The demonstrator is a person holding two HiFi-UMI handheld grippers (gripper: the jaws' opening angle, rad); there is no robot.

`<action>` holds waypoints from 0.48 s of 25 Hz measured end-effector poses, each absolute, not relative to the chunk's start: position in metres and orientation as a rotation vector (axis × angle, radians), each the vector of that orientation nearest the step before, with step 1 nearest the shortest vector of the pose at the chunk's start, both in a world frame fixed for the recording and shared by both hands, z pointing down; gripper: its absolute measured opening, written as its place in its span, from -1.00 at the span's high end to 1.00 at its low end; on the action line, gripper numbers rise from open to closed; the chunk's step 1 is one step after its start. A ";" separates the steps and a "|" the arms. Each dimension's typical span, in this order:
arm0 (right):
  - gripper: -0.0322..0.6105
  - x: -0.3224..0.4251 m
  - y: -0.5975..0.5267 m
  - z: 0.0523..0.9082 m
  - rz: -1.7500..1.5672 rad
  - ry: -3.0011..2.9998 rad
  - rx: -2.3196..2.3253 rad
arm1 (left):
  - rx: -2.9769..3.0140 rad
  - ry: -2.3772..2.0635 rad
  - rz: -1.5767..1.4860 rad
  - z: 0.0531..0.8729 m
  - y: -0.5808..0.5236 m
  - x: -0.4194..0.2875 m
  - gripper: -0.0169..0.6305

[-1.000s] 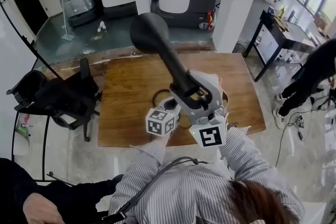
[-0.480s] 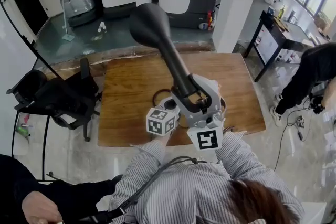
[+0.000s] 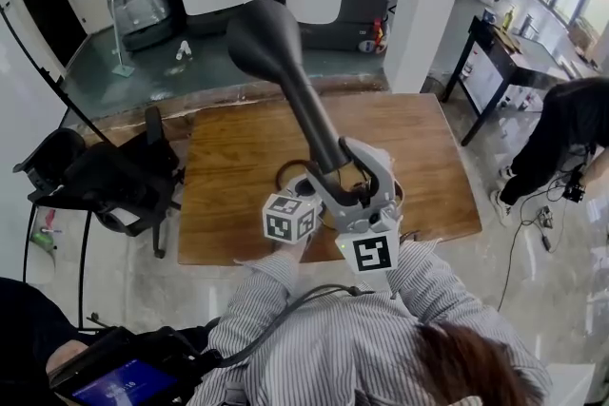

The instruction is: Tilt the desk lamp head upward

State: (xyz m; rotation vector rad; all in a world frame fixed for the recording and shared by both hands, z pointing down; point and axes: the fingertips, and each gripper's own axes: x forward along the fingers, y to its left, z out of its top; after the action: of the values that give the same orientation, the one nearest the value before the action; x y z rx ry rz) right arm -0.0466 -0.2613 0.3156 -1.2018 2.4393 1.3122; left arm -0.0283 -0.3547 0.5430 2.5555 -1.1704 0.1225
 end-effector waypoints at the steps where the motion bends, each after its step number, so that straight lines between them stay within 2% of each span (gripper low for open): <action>1: 0.14 -0.047 -0.261 0.316 1.307 2.441 -1.205 | 2.554 -1.171 0.123 0.543 -0.355 -0.028 0.86; 12: 0.14 -0.043 -0.262 0.317 1.300 2.510 -1.182 | 2.560 -1.168 0.115 0.542 -0.357 -0.029 0.86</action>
State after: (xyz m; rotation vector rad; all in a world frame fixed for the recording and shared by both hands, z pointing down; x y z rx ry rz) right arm -0.0432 -0.2618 0.3172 -1.1822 2.5102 1.2998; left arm -0.0292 -0.3566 0.5423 2.5599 -1.1679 0.1150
